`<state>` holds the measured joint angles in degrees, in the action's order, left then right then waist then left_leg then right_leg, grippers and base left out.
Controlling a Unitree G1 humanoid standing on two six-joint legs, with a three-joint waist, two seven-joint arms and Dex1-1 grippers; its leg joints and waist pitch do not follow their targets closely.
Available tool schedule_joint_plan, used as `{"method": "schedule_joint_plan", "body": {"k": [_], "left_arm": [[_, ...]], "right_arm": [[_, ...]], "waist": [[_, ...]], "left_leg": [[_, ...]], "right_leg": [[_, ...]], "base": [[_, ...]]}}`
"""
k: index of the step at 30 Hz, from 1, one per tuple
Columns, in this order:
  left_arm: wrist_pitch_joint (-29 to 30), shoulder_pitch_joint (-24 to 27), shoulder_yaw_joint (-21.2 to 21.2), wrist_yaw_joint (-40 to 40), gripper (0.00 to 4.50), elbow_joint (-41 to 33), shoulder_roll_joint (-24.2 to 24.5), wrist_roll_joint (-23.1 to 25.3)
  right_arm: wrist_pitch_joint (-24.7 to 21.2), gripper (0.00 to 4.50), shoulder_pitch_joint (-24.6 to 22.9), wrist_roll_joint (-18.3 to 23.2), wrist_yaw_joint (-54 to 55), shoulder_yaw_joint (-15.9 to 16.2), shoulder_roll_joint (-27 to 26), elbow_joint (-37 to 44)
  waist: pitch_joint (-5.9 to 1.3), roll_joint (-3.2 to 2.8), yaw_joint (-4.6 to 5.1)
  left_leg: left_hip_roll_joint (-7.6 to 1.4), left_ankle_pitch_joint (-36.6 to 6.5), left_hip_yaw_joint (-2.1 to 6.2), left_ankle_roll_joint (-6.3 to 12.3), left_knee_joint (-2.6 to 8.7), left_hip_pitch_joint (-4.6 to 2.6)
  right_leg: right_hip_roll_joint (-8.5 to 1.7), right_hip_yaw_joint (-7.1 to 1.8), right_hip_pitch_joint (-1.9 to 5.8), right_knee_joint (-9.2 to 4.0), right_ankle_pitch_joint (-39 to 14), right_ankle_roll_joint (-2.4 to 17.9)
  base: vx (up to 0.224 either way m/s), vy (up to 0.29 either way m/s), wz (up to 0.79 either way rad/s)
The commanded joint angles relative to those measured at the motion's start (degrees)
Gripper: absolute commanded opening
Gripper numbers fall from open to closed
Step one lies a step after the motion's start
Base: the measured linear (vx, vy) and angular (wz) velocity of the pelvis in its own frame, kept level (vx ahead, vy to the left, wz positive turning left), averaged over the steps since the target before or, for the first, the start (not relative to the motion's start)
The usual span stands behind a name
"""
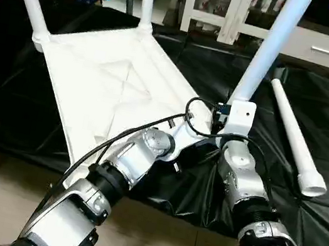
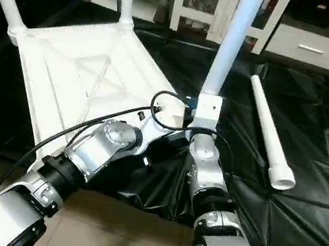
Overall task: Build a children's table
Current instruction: Insert table leg to table base
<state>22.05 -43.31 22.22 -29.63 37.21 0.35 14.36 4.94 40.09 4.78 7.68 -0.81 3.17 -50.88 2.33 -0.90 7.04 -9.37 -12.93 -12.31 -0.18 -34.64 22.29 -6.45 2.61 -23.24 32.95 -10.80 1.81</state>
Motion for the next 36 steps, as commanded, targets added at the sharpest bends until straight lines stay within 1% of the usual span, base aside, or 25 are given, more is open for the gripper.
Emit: {"method": "schedule_joint_plan", "body": {"k": [1,2,3,4,5,6,7,8,9,10,11,12,15,17,19,21,23,25,29,31,32,33,34,35,36], "left_arm": [[0.35,-1.04,-0.68,1.66,0.0,-0.66,1.33,1.41],[0.29,-1.09,-0.72,1.67,0.0,-0.58,1.43,1.4],[0.24,-1.13,-0.69,1.68,0.0,-0.54,1.52,1.37],[0.22,-1.13,-0.66,1.67,0.0,-0.56,1.59,1.33],[0.21,-1.14,-0.65,1.65,0.0,-0.56,1.63,1.3],[0.15,-1.16,-0.59,1.63,0.0,-0.52,1.72,1.24],[0.15,-1.16,-0.59,1.63,0.0,-0.52,1.72,1.24],[0.1,-1.16,-0.56,1.58,0.0,-0.48,1.79,1.2],[0.03,-1.16,-0.56,1.57,0.0,-0.43,1.91,1.18],[-0.02,-1.15,-0.56,1.56,0.0,-0.41,1.99,1.16],[-0.08,-1.13,-0.56,1.53,0.0,-0.37,2.08,1.15],[-0.18,-1.13,-0.57,1.49,0.0,-0.25,2.22,1.17],[-0.26,-1.18,-0.64,1.39,0.0,-0.11,2.46,1.14],[-0.37,-1.24,-0.67,1.37,0.0,0.07,2.6,1.13],[-0.51,-1.2,-0.62,1.31,0.0,0.24,2.78,1.19],[-0.56,-1.15,-0.55,1.28,0.0,0.26,2.82,1.21],[-0.62,-1.06,-0.48,1.22,0.0,0.23,2.85,1.22],[-0.62,-1.06,-0.48,1.22,0.0,0.23,2.85,1.22],[-0.62,-1.06,-0.48,1.22,0.0,0.23,2.85,1.22],[-0.62,-1.06,-0.48,1.22,0.0,0.23,2.85,1.22],[-1.12,-0.72,-0.35,1.15,0.0,0.33,3.41,1.43],[-1.46,-0.51,-0.26,1.12,0.0,0.41,3.8,1.56],[-1.71,-0.32,-0.22,1.04,0.0,0.43,4.14,1.63],[-1.95,-0.09,-0.16,0.89,0.0,0.35,4.51,1.67],[-2.21,0.13,-0.04,0.79,0.0,0.36,4.96,1.64]], "right_arm": [[-2.37,2.93,-1.53,-0.08,0.52,-0.81,0.62,-2.78],[-2.17,2.93,-1.3,-0.11,0.37,-0.93,0.73,-2.77],[-1.75,2.93,-1.07,-0.24,0.1,-1.03,0.82,-2.92],[-1.46,2.93,-0.94,-0.34,-0.09,-1.12,0.85,-2.99],[-1.37,2.93,-0.9,-0.38,-0.19,-1.14,0.87,-2.95],[-1.19,2.93,-1.02,-0.67,-0.36,-1.07,1.02,-2.39],[-1.19,2.93,-1.02,-0.67,-0.36,-1.07,1.02,-2.39],[-0.98,2.93,-1.18,-0.84,-0.52,-1.01,1.15,-1.87],[-0.89,2.93,-1.42,-0.76,-0.97,-1.1,1.23,-1.23],[-0.79,2.93,-1.63,-0.72,-1.31,-1.14,1.32,-0.68],[-0.66,3.14,-1.81,-0.8,-1.37,-1.13,1.41,-0.24],[-0.81,3.25,-2.11,-0.84,-1.53,-1.1,1.58,0.57],[-0.84,3.45,-2.61,-1.1,-1.8,-0.91,1.94,1.96],[-0.9,3.45,-2.98,-1.18,-2.0,-0.92,2.23,2.9],[-0.76,3.45,-3.78,-1.11,-3.18,-0.69,2.62,4.91],[-0.82,3.45,-4.32,-1.13,-3.72,-0.6,2.78,6.15],[-0.8,3.45,-5.15,-1.02,-4.32,-0.52,2.87,7.95],[-0.8,3.45,-5.15,-1.02,-4.32,-0.52,2.87,7.95],[-0.8,3.45,-5.15,-1.02,-4.32,-0.52,2.87,7.95],[-0.8,3.45,-5.15,-1.02,-4.32,-0.52,2.87,7.95],[-2.53,3.45,-8.64,-0.62,-6.97,0.66,3.38,14.45],[-3.65,3.45,-10.92,-0.39,-8.69,1.42,3.73,18.57],[-4.38,3.45,-12.83,-0.07,-10.16,1.88,4.27,22.1],[-4.94,3.45,-14.7,0.46,-11.78,2.14,5.14,25.58],[-5.38,3.45,-16.71,2.28,-14.45,1.93,6.09,29.39]], "waist": [[-3.47,0.11,-0.83],[-3.45,0.08,-0.88],[-3.38,0.14,-0.97],[-3.31,0.16,-1.02],[-3.25,0.07,-1.02],[-3.25,0.05,-1.01],[-3.29,0.05,-1.02],[-3.32,0.07,-0.99],[-3.39,-0.09,-1.03],[-3.5,0.02,-1.05],[-3.51,0.0,-1.1],[-3.56,-0.11,-1.17],[-3.6,0.06,-1.38],[-3.73,0.1,-1.44],[-3.78,0.0,-1.62],[-4.01,0.02,-1.69],[-4.04,0.06,-1.76],[-4.17,0.13,-1.73],[-4.14,0.1,-1.93],[-3.95,0.09,-2.0],[-3.98,0.1,-1.99],[-3.98,-0.27,-2.51],[-3.98,-0.11,-2.41],[-4.05,-0.09,-2.7],[-4.12,-0.01,-2.69]], "left_leg": [[-3.48,6.64,2.01,14.08,3.24,-1.0],[-3.56,5.61,2.01,14.17,3.26,-1.01],[-3.71,3.13,1.93,13.66,3.41,-1.1],[-3.78,1.02,1.9,12.71,3.55,-1.17],[-3.82,0.11,1.93,12.19,3.63,-1.14],[-3.85,-0.76,1.97,11.27,3.72,-1.14],[-3.84,-0.65,1.99,10.73,3.7,-1.19],[-3.82,-0.31,1.99,10.67,3.67,-1.16],[-3.77,0.82,2.01,10.87,3.56,-1.2],[-3.68,2.33,1.95,11.46,3.38,-1.22],[-3.69,2.96,1.97,11.83,3.33,-1.21],[-3.64,3.81,1.95,12.46,3.2,-1.2],[-3.63,4.79,1.95,13.45,3.05,-1.14],[-3.58,5.21,1.94,13.71,2.91,-1.14],[-3.62,5.86,1.98,14.09,2.81,-1.18],[-3.6,7.12,2.01,14.45,2.62,-1.22],[-3.59,8.04,2.03,15.05,2.5,-1.18],[-3.54,8.99,2.1,15.6,2.3,-1.02],[-3.53,7.53,2.02,15.34,2.05,-0.85],[-3.61,5.08,1.95,14.4,2.19,-0.84],[-3.6,4.56,1.95,14.08,2.21,-0.83],[-3.73,4.29,2.02,13.73,2.23,-1.04],[-3.7,4.72,2.13,13.77,2.23,-0.84],[-3.75,5.06,2.22,13.81,2.27,-0.88],[-3.7,4.91,2.2,13.91,2.24,-0.9]], "right_leg": [[-2.66,-1.26,2.99,-1.22,13.28,17.0],[-2.73,-1.23,2.99,-1.33,11.33,16.95],[-2.7,-1.19,2.92,-1.67,7.11,16.8],[-2.57,-1.2,2.81,-1.91,3.83,16.59],[-2.54,-1.19,2.79,-1.99,2.53,16.48],[-2.4,-1.17,2.8,-2.05,1.24,16.21],[-2.28,-1.19,2.76,-1.95,1.63,16.16],[-2.24,-1.2,2.78,-1.87,2.21,16.17],[-2.21,-1.2,2.81,-1.67,3.83,16.27],[-2.17,-1.22,2.83,-1.48,5.91,16.44],[-2.22,-1.22,2.85,-1.39,6.64,16.56],[-2.29,-1.23,2.9,-1.29,7.54,16.74],[-2.32,-1.21,2.97,-1.25,8.02,16.81],[-2.32,-1.22,3.0,-1.16,7.89,16.86],[-2.27,-1.17,2.99,-1.08,8.14,16.93],[-2.23,-1.18,3.03,-0.86,9.32,17.05],[-2.26,-1.17,3.03,-0.74,10.18,17.16],[-2.27,-1.17,3.05,-0.56,10.63,17.26],[-2.25,-1.22,2.78,-0.51,8.86,17.34],[-2.14,-1.14,2.63,-0.74,6.03,17.08],[-2.12,-1.15,2.67,-0.77,5.5,17.02],[-2.06,-1.16,2.69,-0.85,6.0,16.18],[-1.96,-1.18,2.85,-0.7,6.9,15.82],[-2.04,-1.21,2.92,-0.65,8.03,15.55],[-2.02,-1.23,2.92,-0.63,8.49,15.53]], "base": [[0.0,0.0,0.0],[0.0,0.0,0.0],[0.0,0.0,0.0],[0.0,0.0,0.0],[0.0,0.0,0.0],[0.0,0.0,0.0],[0.0,0.0,0.0],[0.0,0.0,0.0],[0.0,0.0,0.0],[0.0,0.0,0.0],[0.0,0.0,0.0],[0.0,0.0,0.0],[0.0,0.0,0.0],[0.0,0.0,0.0],[0.0,0.0,0.0],[0.0,0.0,0.0],[0.0,0.0,0.0],[0.0,0.0,0.0],[0.0,0.0,0.0],[0.0,0.0,0.0],[0.0,0.0,0.0],[0.0,0.0,0.0],[0.0,0.0,0.0],[0.0,0.0,0.0],[0.0,0.0,0.0]]}}
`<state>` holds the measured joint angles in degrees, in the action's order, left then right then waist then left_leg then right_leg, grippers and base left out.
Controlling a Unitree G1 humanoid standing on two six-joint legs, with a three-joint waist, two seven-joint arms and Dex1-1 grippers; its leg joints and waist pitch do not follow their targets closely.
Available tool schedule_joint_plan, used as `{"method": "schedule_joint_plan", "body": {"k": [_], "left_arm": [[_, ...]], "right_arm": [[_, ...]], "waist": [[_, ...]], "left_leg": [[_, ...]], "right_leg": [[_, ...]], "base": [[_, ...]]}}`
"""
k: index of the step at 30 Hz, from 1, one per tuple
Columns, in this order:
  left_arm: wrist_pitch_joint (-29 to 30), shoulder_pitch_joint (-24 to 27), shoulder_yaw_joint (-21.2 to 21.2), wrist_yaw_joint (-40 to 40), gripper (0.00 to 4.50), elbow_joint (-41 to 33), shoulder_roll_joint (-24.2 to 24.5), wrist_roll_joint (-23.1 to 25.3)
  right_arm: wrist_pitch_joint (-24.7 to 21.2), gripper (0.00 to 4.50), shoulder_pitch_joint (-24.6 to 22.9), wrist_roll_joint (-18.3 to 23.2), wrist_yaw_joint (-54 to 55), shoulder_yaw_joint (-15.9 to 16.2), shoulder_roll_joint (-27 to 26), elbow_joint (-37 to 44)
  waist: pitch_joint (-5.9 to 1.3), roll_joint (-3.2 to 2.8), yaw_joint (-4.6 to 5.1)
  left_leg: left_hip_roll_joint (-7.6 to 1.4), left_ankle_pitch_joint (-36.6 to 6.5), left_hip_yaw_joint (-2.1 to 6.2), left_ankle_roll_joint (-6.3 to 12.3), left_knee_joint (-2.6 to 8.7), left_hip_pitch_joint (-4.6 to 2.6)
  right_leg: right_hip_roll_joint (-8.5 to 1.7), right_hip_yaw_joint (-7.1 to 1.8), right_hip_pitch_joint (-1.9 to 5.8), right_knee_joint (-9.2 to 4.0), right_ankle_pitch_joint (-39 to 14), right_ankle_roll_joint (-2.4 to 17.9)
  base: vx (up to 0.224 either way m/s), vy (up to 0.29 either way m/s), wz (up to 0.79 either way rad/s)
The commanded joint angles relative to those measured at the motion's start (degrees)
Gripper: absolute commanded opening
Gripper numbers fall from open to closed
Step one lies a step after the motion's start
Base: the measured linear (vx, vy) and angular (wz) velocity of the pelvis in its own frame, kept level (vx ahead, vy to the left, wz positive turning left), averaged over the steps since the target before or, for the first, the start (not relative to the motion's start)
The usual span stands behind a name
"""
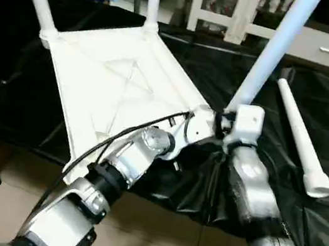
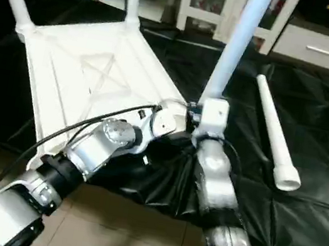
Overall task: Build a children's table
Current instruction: Insert table leg to table base, then rotate leg to tighten
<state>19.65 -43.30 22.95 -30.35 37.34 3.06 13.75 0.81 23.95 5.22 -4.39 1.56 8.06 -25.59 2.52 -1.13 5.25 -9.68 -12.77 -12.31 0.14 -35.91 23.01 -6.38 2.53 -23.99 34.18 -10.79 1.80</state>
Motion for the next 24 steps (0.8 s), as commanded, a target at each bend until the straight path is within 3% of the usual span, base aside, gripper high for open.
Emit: {"method": "schedule_joint_plan", "body": {"k": [1,4,9,14,15,20,24], "left_arm": [[0.07,0.17,-0.76,1.5,0.0,0.31,2.39,2.24],[-0.44,0.17,-0.72,1.57,0.0,0.81,2.73,2.19],[-1.88,0.0,-0.08,1.11,0.0,1.32,3.16,2.07],[-6.86,0.93,0.94,-1.65,0.0,1.77,4.91,1.51],[-9.36,1.61,1.47,-4.08,0.0,1.42,5.96,1.08],[-15.27,3.16,3.0,-10.15,0.0,0.6,8.23,0.04],[-21.99,4.94,4.28,-16.32,0.0,0.02,9.77,-1.64]], "right_arm": [[-1.5,3.45,-1.31,1.88,-2.99,-0.29,1.78,5.36],[-2.4,3.45,-4.4,3.2,-6.17,-0.23,3.66,9.93],[-4.91,3.45,-8.78,4.15,-7.69,-1.7,5.32,16.41],[-6.91,3.45,-13.56,12.14,-19.62,-2.17,9.82,22.85],[-6.97,3.45,-14.99,13.48,-25.0,-2.7,13.62,23.29],[-10.51,3.45,-18.21,17.1,-36.89,-4.81,22.13,24.62],[-11.73,3.45,-21.35,21.76,-49.39,-8.07,31.11,25.16]], "waist": [[-4.25,0.2,-0.98],[-4.12,0.18,-1.29],[-4.14,0.03,-1.95],[-4.09,0.11,-2.72],[-4.09,0.25,-2.74],[-3.67,0.31,-3.71],[-3.1,0.49,-4.85]], "left_leg": [[-3.42,3.81,2.22,13.5,3.59,-1.53],[-3.45,1.09,2.09,12.07,3.73,-1.67],[-3.42,0.13,2.09,10.58,3.78,-1.75],[-3.51,-1.1,2.25,10.77,3.92,-1.64],[-3.55,-1.52,2.22,10.56,3.98,-1.59],[-3.57,-4.97,2.11,9.58,4.26,-1.71],[-3.9,-9.87,2.0,7.58,4.81,-2.28]], "right_leg": [[-2.2,-1.18,3.67,-1.93,7.82,15.76],[-2.05,-1.2,3.54,-2.28,4.92,15.64],[-2.0,-1.37,3.39,-2.34,4.37,15.43],[-2.09,-1.36,3.61,-2.37,5.04,14.75],[-2.1,-1.36,3.58,-2.34,4.69,14.73],[-2.15,-1.42,3.59,-2.89,0.91,14.23],[-2.3,-1.63,3.46,-3.67,-4.65,13.2]], "base": [[0.0,0.0,0.0],[0.0,0.0,0.0],[0.0,0.0,0.0],[0.0,0.0,0.0],[0.0,0.0,0.0],[0.0,0.0,0.0],[0.0,0.0,0.0]]}}
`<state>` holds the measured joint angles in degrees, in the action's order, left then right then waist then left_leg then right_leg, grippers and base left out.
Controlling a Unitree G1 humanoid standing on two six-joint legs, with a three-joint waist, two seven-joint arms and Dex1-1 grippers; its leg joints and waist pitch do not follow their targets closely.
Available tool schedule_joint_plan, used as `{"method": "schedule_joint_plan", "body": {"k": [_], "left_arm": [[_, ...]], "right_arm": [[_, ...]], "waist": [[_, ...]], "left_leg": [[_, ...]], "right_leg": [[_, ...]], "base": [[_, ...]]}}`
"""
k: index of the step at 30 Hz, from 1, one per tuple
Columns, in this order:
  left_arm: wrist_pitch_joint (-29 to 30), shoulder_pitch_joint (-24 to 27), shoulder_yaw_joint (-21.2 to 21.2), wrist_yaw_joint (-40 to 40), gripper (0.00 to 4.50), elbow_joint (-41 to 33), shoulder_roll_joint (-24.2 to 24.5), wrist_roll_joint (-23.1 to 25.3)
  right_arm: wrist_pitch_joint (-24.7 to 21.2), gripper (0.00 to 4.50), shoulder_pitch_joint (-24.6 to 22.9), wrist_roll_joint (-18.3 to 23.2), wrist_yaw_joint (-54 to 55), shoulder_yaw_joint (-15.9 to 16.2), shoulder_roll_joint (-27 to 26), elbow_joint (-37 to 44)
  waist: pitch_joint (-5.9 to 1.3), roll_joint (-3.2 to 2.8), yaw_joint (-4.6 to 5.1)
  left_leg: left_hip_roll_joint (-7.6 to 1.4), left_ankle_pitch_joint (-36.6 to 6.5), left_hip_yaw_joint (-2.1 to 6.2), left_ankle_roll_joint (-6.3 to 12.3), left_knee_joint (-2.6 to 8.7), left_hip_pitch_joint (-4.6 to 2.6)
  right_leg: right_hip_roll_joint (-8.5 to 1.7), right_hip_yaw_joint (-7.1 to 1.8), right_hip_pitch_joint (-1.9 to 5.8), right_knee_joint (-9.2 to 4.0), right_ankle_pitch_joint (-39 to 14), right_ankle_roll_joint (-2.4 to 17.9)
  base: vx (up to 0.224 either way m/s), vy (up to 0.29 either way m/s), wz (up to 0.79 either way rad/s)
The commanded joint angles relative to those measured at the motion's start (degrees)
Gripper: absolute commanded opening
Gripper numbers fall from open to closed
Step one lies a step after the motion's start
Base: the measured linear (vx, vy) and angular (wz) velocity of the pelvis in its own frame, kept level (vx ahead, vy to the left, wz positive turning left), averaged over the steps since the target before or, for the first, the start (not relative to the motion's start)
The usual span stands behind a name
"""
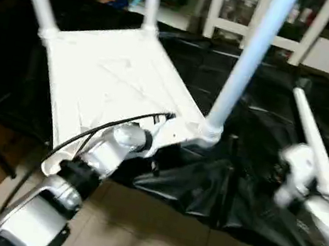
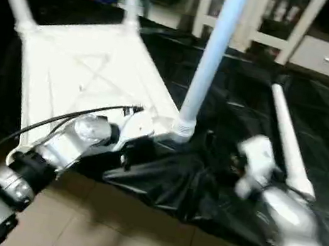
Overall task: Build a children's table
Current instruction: Rotate leg to tighten
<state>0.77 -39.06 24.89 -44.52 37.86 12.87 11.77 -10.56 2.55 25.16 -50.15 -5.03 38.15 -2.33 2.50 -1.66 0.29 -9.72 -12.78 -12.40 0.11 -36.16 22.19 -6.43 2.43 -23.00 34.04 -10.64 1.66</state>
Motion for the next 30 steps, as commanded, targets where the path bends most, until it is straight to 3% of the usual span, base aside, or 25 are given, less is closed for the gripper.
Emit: {"method": "schedule_joint_plan", "body": {"k": [1,5,11,15,18,22,26,28,30], "left_arm": [[-3.94,0.78,2.45,-2.91,0.0,-0.38,0.07,0.13],[-6.7,1.53,2.58,-7.52,0.0,-0.77,0.24,-1.81],[-8.26,2.26,2.75,-12.69,0.0,-1.45,0.32,-3.71],[-8.14,2.44,3.27,-13.63,0.0,-1.91,0.23,-3.23],[-8.04,2.45,2.99,-14.14,0.0,-2.0,0.1,-3.17],[-8.16,2.45,2.98,-14.85,0.0,-2.06,0.21,-3.12],[-8.34,2.41,3.06,-15.23,0.0,-2.06,0.3,-3.06],[-8.55,2.34,3.23,-15.65,0.0,-2.09,0.35,-2.98],[-8.58,2.29,3.29,-15.89,0.0,-2.2,0.32,-2.93]], "right_arm": [[-0.12,3.45,-0.12,2.08,-4.83,-1.54,1.96,1.79],[-0.55,3.45,-0.05,3.3,-8.22,-1.95,4.02,1.42],[-2.29,3.45,1.05,4.89,-14.75,-0.74,6.72,1.93],[-0.54,3.45,3.08,2.57,-14.92,0.56,6.03,0.1],[0.08,3.45,3.95,2.04,-14.86,0.82,5.17,-0.46],[1.44,3.45,4.8,0.86,-14.25,1.34,4.46,-1.18],[2.93,3.45,6.52,-0.87,-13.26,1.76,3.56,-3.16],[3.82,3.45,8.21,-2.25,-13.59,3.0,3.19,-5.18],[4.32,3.45,9.71,-3.32,-13.58,4.04,2.43,-6.77]], "waist": [[-3.07,1.02,-0.05],[-2.94,1.14,-0.31],[-3.07,1.27,-0.84],[-3.08,1.58,-0.94],[-2.97,1.49,-0.98],[-3.16,1.22,-0.97],[-3.24,1.33,-0.92],[-3.26,0.93,-1.0],[-3.28,1.04,-0.87]], "left_leg": [[-3.75,-10.4,2.14,7.23,5.12,-1.3],[-3.78,-11.48,2.07,5.98,5.34,-1.54],[-3.86,-9.74,1.88,6.77,5.31,-1.63],[-3.88,-9.83,1.9,6.41,5.38,-1.45],[-3.86,-10.61,1.83,5.85,5.44,-1.62],[-3.77,-8.49,1.86,6.35,5.32,-1.4],[-3.71,-8.03,1.8,6.67,5.22,-1.43],[-3.73,-7.72,1.82,6.72,5.22,-1.47],[-3.68,-7.66,1.78,6.74,5.2,-1.46]], "right_leg": [[-2.32,-1.48,2.56,-3.56,-6.21,12.84],[-2.31,-1.54,2.16,-4.04,-9.32,11.81],[-2.36,-1.54,2.03,-3.76,-8.71,11.45],[-2.58,-1.51,1.99,-3.88,-10.8,10.66],[-2.58,-1.59,1.72,-4.1,-12.33,10.22],[-2.55,-1.54,1.91,-3.74,-9.16,10.62],[-2.52,-1.47,1.91,-3.59,-8.16,11.18],[-2.5,-1.43,1.97,-3.53,-7.57,11.45],[-2.43,-1.42,1.99,-3.5,-7.06,11.77]], "base": [[0.0,0.0,0.0],[0.0,0.0,0.0],[0.0,0.0,0.0],[0.0,0.0,0.0],[0.0,0.0,0.0],[0.0,0.0,0.0],[0.0,0.0,0.0],[0.0,0.0,0.0],[0.0,0.0,0.0]]}}
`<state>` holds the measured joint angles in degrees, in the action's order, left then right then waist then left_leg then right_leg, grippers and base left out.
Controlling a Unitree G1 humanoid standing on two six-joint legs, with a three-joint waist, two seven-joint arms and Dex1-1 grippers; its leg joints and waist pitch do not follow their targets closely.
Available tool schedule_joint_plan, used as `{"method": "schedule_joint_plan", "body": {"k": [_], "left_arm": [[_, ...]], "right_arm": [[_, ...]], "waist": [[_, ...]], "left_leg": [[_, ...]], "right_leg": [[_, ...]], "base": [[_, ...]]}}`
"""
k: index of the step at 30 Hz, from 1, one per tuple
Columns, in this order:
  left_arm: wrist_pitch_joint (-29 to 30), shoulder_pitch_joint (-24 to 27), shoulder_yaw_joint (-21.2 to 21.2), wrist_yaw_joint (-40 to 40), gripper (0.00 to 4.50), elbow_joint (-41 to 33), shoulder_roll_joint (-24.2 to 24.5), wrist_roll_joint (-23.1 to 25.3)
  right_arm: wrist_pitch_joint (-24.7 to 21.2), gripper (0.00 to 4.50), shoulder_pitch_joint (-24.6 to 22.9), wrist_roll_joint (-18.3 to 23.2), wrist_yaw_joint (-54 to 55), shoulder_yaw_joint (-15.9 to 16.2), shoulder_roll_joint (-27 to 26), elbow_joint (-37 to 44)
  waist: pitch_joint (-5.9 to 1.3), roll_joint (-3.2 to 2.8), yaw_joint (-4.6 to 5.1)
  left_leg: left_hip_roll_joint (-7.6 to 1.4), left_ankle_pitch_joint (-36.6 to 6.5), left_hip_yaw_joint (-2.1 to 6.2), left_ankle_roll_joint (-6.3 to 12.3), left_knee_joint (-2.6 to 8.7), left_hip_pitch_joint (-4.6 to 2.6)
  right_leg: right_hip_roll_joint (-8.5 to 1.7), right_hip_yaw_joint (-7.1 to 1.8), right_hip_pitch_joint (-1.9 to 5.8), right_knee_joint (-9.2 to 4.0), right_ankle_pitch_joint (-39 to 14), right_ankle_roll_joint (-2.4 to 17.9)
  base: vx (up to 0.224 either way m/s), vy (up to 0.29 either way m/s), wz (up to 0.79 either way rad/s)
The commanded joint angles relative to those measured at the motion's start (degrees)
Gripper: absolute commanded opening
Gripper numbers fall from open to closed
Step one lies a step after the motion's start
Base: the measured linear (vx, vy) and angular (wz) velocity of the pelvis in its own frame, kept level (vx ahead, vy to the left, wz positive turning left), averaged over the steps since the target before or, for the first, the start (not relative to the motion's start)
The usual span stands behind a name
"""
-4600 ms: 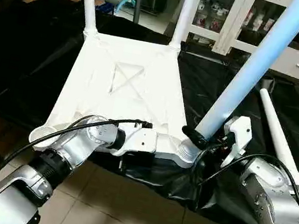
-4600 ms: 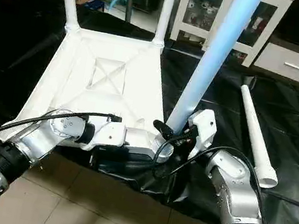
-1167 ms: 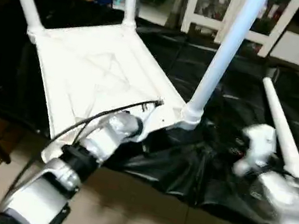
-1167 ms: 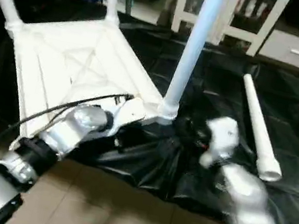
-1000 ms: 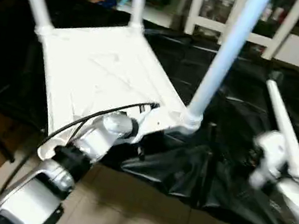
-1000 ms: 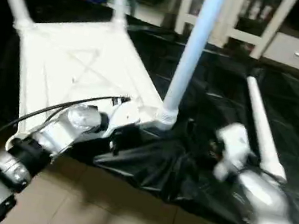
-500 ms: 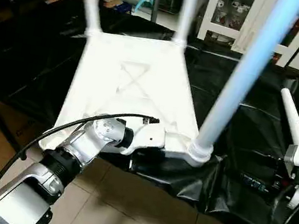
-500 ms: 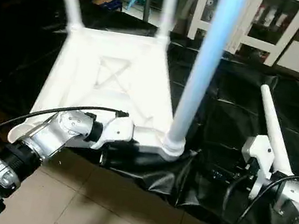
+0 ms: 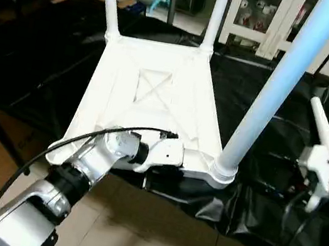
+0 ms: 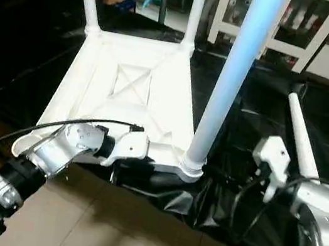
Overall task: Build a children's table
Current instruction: Rotate leg to tighten
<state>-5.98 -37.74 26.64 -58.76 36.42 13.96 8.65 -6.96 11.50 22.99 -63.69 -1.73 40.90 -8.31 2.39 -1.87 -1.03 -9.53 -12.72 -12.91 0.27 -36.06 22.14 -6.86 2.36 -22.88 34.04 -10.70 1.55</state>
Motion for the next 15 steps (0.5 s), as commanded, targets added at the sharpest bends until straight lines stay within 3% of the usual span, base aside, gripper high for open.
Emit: {"method": "schedule_joint_plan", "body": {"k": [1,10,15], "left_arm": [[-1.83,0.94,1.54,-1.69,0.0,-0.8,-0.8,0.19],[-1.34,0.96,1.48,-1.51,0.0,-1.38,-0.93,0.45],[-1.15,1.13,1.39,-1.49,0.0,-1.72,-0.98,0.44]], "right_arm": [[1.02,3.45,1.5,-1.57,-0.16,1.27,-0.74,-1.44],[2.47,3.45,6.16,-2.75,-2.54,3.24,-2.63,-5.72],[3.03,3.45,7.8,-3.16,-3.94,3.41,-2.97,-8.44]], "waist": [[-3.15,1.24,0.45],[-3.28,1.66,0.08],[-3.32,1.52,-0.14]], "left_leg": [[-3.88,-7.76,2.3,6.54,5.12,-1.36],[-3.99,-5.22,2.15,7.72,4.86,-1.44],[-3.95,-4.89,2.1,7.95,4.79,-1.44]], "right_leg": [[-1.98,-1.33,1.86,-3.47,-7.05,11.97],[-2.08,-1.42,1.97,-3.0,-4.49,12.83],[-2.07,-1.39,1.97,-2.93,-4.47,13.07]], "base": [[0.0,0.0,0.0],[0.0,0.0,0.0],[0.0,0.0,0.0]]}}
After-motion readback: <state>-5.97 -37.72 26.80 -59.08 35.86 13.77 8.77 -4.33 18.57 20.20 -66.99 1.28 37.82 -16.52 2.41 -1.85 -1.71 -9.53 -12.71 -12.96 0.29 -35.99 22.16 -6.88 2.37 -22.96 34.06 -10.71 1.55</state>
